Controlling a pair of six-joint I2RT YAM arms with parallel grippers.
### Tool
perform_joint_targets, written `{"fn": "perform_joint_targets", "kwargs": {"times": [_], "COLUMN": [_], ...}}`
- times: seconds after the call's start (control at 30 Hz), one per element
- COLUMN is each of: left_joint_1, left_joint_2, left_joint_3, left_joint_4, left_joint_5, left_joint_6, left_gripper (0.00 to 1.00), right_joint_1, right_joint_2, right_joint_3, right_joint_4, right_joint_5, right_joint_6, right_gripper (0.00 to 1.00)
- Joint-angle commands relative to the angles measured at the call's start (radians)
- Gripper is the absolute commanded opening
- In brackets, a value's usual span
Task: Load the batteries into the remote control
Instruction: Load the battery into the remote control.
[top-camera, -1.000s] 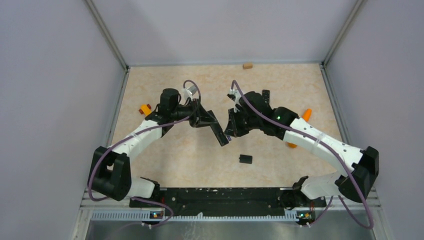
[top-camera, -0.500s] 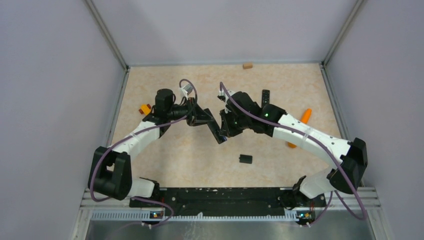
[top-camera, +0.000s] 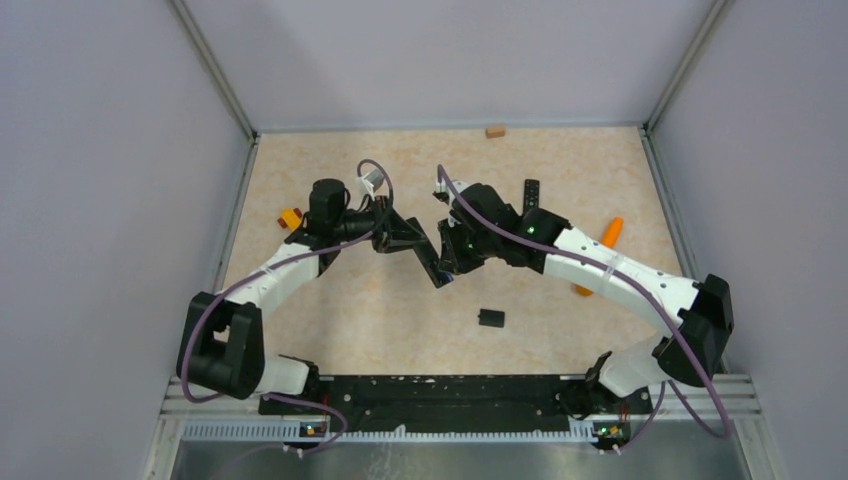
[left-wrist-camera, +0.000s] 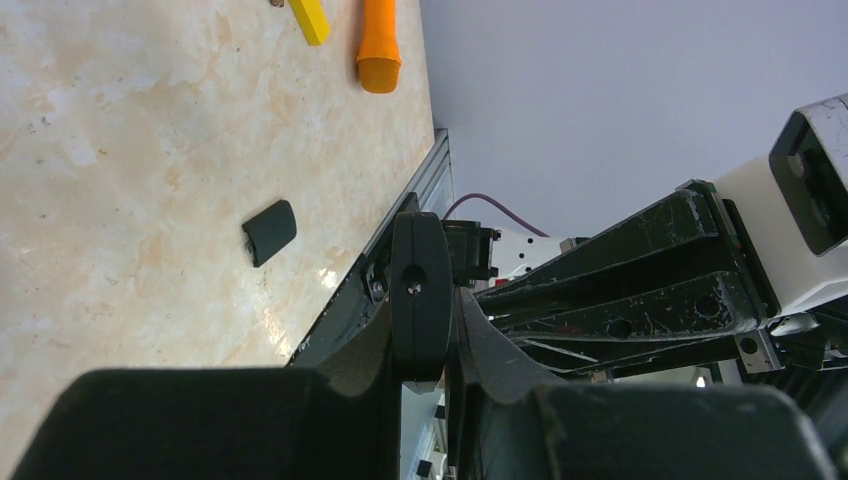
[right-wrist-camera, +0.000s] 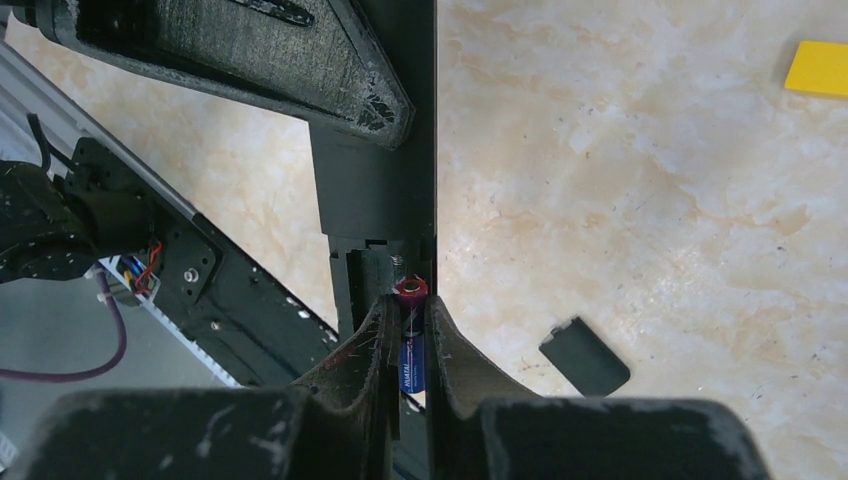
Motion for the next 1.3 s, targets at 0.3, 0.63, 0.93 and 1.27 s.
{"fn": "perform_joint_targets", "kwargs": {"times": [0.3,0.63,0.93,1.27], "left_joint_1": [0.011,0.013,0.018,0.029], "left_joint_2": [0.010,0.000,0.004,-0.005], "left_joint_3": [0.004,-0.003,-0.004,-0.009], "left_joint_4": [0.066,0.064,0.064,0.062], "left_joint_5": [0.022,0.031,0.034,0.040], "left_joint_6": [-0.029,-0.032,-0.029,-0.031], "left_gripper": [0.00,0.00,0.00,0.00], "right_joint_1": [0.017,0.019,0.018,0.018], "right_joint_2": [-0.022,-0.011,-0.022,-0.031], "right_joint_3": [0.020,0.013,0.007,-0.002], "right_joint_4": [0.044,0.040,0.052,0.055], "right_joint_5": [-0.038,-0.009,-0.005,0.042], "right_joint_6": [-0.001,-0.004,0.004,0.022], "right_gripper": [0.00,0.16,0.30,0.25]}}
